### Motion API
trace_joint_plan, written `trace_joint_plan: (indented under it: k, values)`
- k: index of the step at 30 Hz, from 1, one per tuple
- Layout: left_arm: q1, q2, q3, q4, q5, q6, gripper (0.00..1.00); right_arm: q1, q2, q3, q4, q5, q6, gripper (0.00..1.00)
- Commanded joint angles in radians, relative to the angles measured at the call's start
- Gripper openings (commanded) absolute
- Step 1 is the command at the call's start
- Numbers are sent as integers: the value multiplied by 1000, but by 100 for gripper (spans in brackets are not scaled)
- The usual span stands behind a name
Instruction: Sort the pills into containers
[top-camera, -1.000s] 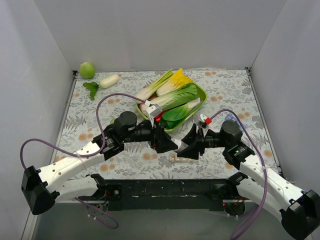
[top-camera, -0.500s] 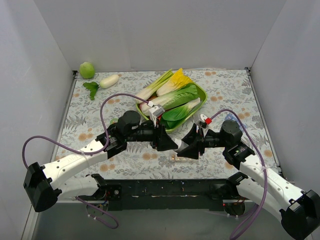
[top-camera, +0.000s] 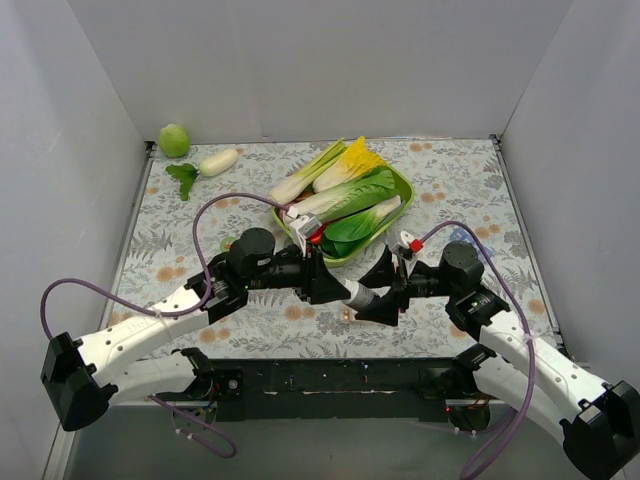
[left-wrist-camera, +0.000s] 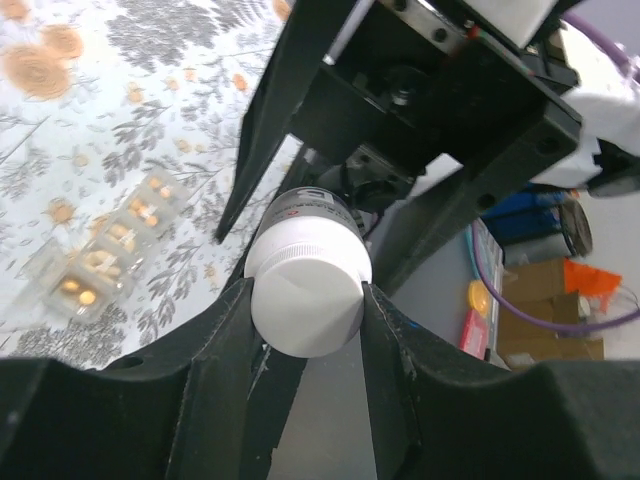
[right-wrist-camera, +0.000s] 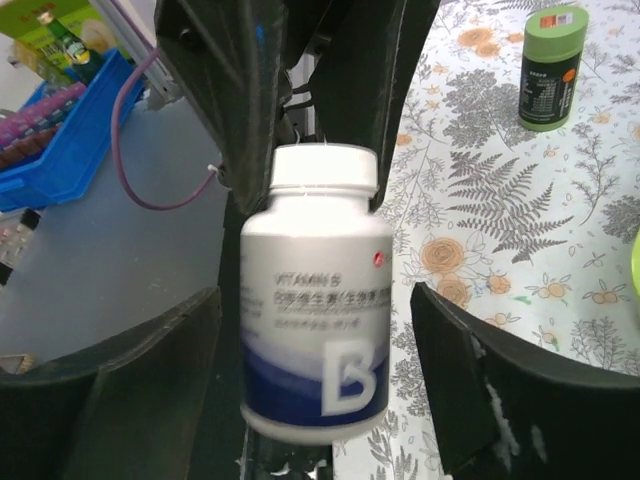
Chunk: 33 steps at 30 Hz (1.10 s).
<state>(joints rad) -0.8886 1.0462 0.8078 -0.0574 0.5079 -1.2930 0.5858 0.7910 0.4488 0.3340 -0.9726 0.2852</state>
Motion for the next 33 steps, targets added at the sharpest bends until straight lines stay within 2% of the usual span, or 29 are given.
trace_joint_plan:
  k: [1,2,3,5,7,10,13,18,22,33]
  values:
    - [4,-98,-28,-120,-188,-46,0,2,-33,25,-85,3,-143,89]
    - [5,-138,-38,-154,-227,-55,0,0,-38,43,-143,18,-270,91]
    - [7,-155,-44,-194,-280,-71,0,-1,-45,77,-283,37,-358,92]
    - [14,-199,-53,-330,-401,-109,0,-4,-59,106,-404,121,-551,93]
    - [36,-219,-52,-459,-457,-133,0,-9,-73,146,-549,185,-644,94]
    - [69,-232,-48,-592,-566,-157,0,-20,-75,188,-672,319,-771,96]
    - [117,-235,-48,-666,-617,-183,0,-44,-61,224,-736,418,-825,98]
    - [181,-221,-62,-769,-712,-219,0,-113,-26,266,-780,448,-850,98]
    - [215,-190,-88,-772,-738,-249,0,-165,-1,291,-811,457,-860,98]
    - [224,-143,-98,-844,-884,-379,0,-256,14,274,-886,341,-877,98]
